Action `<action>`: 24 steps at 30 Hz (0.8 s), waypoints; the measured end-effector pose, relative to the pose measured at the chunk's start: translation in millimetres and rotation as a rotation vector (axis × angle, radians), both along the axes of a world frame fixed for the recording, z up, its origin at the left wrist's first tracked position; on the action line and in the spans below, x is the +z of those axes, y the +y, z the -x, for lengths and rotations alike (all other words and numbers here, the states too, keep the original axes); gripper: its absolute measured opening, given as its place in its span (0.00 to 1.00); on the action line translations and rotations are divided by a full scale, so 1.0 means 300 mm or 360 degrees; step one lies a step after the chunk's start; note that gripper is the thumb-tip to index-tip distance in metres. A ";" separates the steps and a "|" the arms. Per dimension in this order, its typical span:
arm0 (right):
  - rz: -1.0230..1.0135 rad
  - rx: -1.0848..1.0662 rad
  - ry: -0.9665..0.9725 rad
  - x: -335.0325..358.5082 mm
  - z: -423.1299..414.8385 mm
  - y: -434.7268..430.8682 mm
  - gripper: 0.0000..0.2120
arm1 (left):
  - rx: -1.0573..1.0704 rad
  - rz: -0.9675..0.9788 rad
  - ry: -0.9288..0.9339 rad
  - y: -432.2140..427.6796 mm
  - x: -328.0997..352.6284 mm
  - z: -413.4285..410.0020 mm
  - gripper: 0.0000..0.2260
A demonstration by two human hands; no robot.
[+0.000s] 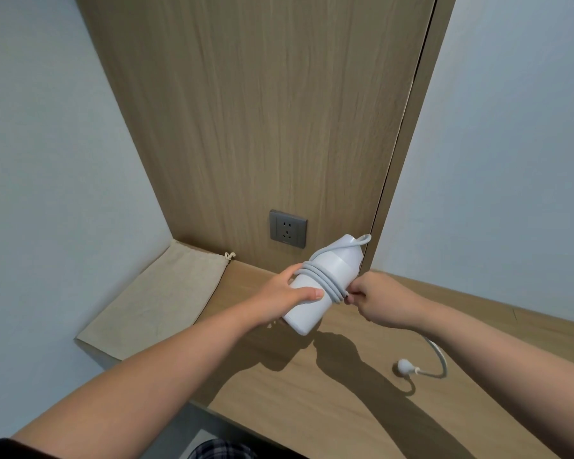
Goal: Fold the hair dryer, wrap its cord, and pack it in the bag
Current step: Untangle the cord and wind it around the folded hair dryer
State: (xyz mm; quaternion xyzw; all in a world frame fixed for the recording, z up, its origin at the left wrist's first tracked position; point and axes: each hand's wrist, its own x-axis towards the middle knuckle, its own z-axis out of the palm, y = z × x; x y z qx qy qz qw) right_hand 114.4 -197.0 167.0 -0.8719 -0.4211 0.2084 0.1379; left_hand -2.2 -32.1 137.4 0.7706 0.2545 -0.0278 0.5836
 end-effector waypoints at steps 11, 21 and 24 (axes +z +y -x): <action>0.0220 0.0028 -0.0030 0.022 0.028 0.008 0.12 | -0.0053 -0.0924 0.0219 -0.016 0.022 -0.011 0.35; 0.0382 0.0409 -0.0217 0.112 0.035 -0.001 0.11 | -0.0526 -0.2115 0.0222 -0.034 -0.011 -0.018 0.41; 0.0283 0.0497 -0.0087 0.160 0.015 -0.004 0.06 | -0.0629 -0.2254 0.0153 -0.022 -0.030 -0.017 0.40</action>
